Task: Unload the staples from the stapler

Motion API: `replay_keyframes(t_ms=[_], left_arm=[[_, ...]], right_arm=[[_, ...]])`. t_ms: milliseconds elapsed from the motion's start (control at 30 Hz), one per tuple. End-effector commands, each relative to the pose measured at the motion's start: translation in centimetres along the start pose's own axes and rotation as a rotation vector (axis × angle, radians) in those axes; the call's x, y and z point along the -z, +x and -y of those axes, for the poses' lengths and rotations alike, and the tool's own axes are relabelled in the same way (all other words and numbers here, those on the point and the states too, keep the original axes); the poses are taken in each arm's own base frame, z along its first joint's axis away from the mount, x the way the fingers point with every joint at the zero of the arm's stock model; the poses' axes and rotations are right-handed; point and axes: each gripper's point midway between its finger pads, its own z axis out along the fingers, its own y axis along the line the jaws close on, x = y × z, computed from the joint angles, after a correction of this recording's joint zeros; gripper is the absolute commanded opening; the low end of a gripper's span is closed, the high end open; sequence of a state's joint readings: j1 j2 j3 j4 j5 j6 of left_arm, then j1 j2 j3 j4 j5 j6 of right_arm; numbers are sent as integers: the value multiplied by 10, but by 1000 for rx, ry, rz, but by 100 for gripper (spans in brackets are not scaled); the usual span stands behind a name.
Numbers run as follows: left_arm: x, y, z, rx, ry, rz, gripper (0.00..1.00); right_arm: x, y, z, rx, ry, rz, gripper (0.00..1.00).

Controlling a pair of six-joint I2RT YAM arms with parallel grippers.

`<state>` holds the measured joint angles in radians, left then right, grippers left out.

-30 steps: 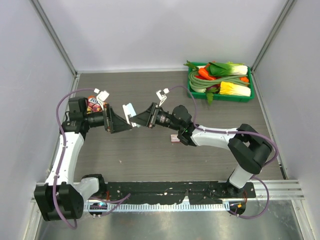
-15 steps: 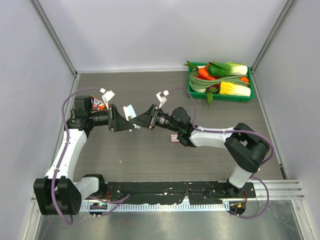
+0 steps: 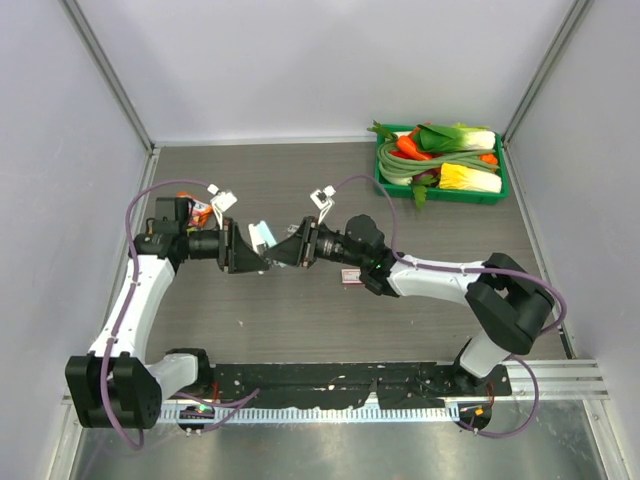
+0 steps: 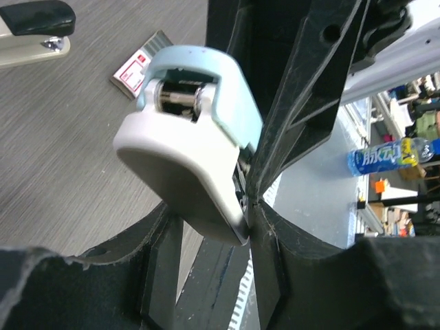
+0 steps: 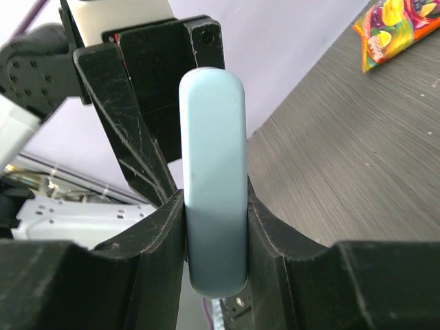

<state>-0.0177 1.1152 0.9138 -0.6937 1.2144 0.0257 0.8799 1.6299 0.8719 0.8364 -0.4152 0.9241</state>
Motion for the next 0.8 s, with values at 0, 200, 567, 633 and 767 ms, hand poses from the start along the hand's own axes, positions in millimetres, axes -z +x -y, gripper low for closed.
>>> replay_keyframes(t_ms=[0, 200, 567, 633, 767], left_arm=[[4, 8, 2, -130, -17, -59, 13], [-1, 20, -7, -140, -47, -106, 12], [-4, 36, -32, -277, -176, -208, 8], [-3, 39, -45, -308, -230, -232, 5], [0, 45, -65, -369, -318, -277, 4]], right_arm=[[19, -9, 4, 104, 48, -11, 29], [24, 3, 7, 62, 26, -23, 29], [32, 21, 13, 96, 29, -105, 27], [34, 26, 18, 108, 43, -126, 26], [39, 33, 24, 110, 63, -147, 25]])
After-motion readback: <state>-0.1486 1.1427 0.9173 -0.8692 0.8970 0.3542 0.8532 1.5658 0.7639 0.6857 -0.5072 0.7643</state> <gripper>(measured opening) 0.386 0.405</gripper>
